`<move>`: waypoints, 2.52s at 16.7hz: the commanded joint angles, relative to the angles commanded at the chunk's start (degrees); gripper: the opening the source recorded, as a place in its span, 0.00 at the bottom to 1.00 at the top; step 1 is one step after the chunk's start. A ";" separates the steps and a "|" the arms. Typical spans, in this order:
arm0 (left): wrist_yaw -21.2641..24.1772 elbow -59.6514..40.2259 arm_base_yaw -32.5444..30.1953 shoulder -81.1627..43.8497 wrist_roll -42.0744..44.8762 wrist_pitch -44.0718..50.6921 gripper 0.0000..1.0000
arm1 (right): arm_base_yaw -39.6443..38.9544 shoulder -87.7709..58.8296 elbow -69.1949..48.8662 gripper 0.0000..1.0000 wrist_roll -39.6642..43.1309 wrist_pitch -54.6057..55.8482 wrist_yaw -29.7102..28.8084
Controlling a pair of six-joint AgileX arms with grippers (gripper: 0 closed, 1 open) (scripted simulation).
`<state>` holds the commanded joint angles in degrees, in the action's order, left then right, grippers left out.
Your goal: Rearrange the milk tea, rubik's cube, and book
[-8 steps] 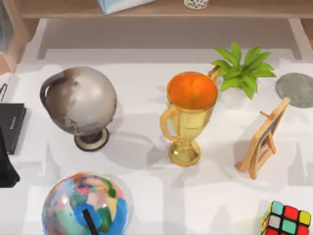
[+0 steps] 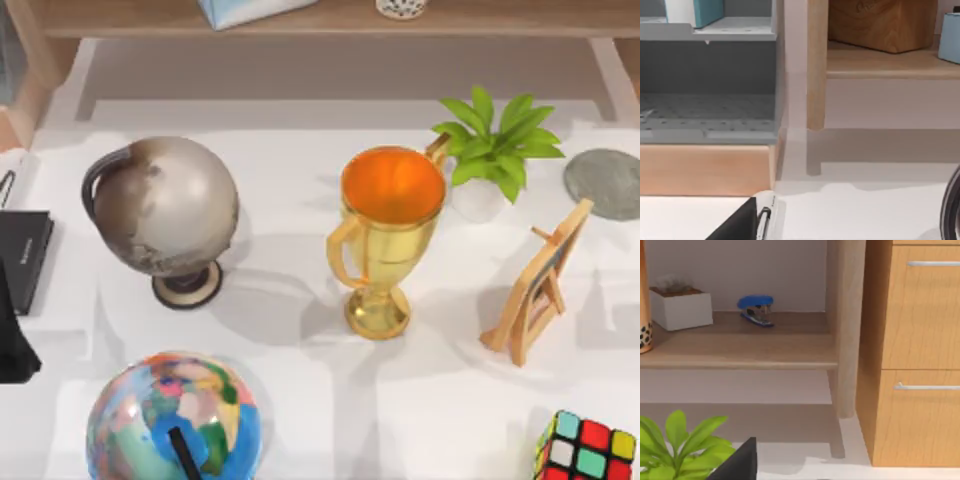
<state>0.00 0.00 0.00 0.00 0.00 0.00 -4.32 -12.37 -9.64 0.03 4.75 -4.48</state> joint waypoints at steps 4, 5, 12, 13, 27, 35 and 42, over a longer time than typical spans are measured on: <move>0.00 0.00 0.00 0.00 0.00 0.00 1.00 | -5.66 -19.73 -12.81 1.00 0.01 6.28 -6.11; 0.00 0.00 0.00 0.00 0.00 0.00 1.00 | -7.24 -25.82 -16.42 1.00 0.00 8.05 -7.84; 0.00 0.00 0.00 0.00 0.00 0.00 1.00 | -18.66 -65.41 -42.25 1.00 -0.19 20.74 -20.09; 0.00 0.00 0.00 0.00 0.00 0.00 1.00 | -20.17 -70.49 -45.66 1.00 -0.23 22.42 -21.70; 0.00 0.00 0.00 0.00 0.00 0.00 1.00 | -30.12 -104.13 -68.02 1.00 -0.51 33.43 -32.19; 0.00 0.00 0.00 0.00 0.00 0.00 1.00 | -28.17 -109.26 -76.07 1.00 -0.44 30.57 -30.29; 0.00 0.00 0.00 0.00 0.00 0.00 1.00 | -24.79 -117.86 -90.12 1.00 -0.30 25.26 -27.05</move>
<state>0.00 0.00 0.00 0.00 0.00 0.00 -29.11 -130.24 -99.76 -0.27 30.00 -31.53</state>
